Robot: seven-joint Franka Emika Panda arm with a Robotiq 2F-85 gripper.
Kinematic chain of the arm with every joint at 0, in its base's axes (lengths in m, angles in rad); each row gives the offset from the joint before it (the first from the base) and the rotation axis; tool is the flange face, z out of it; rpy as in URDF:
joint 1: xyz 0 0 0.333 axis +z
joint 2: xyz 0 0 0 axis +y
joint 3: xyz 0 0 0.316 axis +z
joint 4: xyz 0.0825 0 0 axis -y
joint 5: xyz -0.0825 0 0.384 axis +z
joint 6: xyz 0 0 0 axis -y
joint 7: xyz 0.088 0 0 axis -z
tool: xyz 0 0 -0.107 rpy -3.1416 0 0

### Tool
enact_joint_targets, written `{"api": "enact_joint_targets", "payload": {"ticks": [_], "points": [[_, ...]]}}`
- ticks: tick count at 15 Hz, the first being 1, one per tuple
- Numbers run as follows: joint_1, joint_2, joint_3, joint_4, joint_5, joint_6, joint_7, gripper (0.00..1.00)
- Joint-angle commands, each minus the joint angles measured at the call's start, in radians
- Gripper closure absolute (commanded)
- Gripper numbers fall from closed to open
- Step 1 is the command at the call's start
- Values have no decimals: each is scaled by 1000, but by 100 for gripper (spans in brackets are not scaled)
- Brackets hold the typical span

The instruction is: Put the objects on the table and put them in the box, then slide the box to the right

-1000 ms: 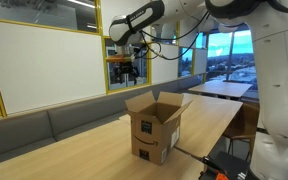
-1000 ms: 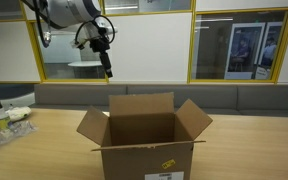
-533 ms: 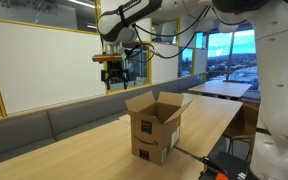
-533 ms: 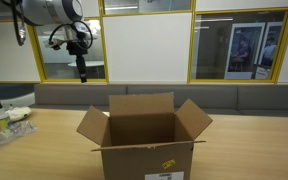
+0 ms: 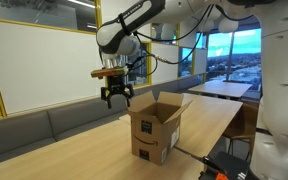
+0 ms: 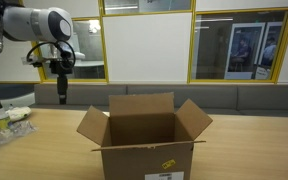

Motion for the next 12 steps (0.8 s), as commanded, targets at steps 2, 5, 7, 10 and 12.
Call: {"api": "enact_joint_targets", "payload": {"ticks": [2, 5, 7, 10, 12], "points": [[3, -60, 15, -144, 69, 46, 5, 0], [8, -41, 25, -181, 103, 60, 5, 0], [10, -28, 31, -208, 125, 78, 0, 0], [12, 0, 35, -242, 155, 104, -6, 0], [13, 28, 34, -261, 163, 124, -7, 0]]}}
